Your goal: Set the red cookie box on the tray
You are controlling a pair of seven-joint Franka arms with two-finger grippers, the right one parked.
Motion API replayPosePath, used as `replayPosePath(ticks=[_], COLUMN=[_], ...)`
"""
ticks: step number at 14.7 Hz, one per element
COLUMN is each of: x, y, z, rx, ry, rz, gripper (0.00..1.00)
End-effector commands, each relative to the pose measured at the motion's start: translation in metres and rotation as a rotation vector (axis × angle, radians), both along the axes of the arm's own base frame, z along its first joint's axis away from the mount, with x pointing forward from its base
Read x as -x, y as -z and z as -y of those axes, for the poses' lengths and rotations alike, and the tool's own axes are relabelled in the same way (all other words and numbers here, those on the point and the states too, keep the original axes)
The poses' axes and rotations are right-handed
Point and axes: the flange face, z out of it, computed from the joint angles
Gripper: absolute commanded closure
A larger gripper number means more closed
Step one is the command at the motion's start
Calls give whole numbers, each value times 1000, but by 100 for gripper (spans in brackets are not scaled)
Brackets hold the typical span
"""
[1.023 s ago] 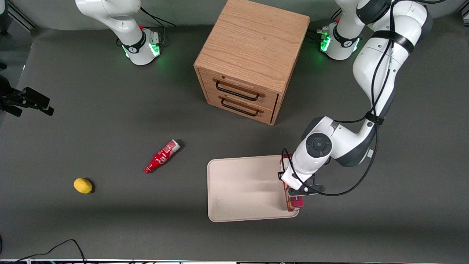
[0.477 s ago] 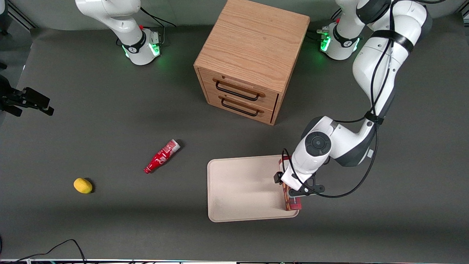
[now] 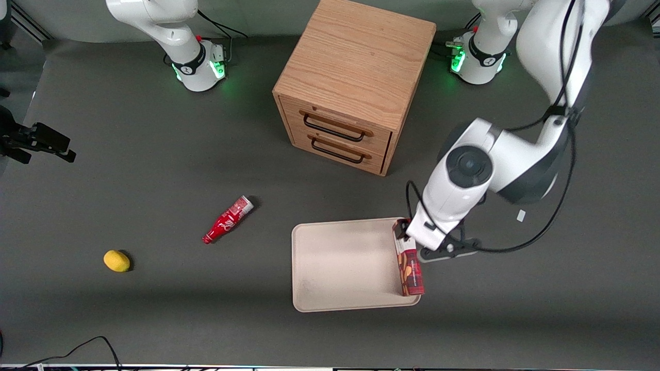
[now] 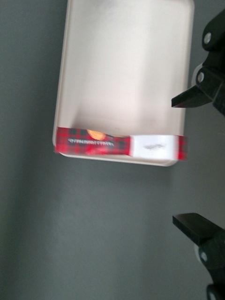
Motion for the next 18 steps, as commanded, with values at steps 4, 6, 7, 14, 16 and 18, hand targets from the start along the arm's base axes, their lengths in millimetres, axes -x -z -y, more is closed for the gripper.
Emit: replayPosePath(ticks=[4, 6, 7, 14, 16, 18], x=[59, 78, 91, 164, 174, 176], y=[-158, -181, -193, -195, -191, -190], z=[-153, -206, -225, -310, -313, -318], rx=[17, -2, 0, 16, 18, 20], ry=[110, 163, 192, 230, 226, 217], rz=[-124, -179, -204, -222, -211, -209], gripper=[0, 0, 0, 0, 0, 0])
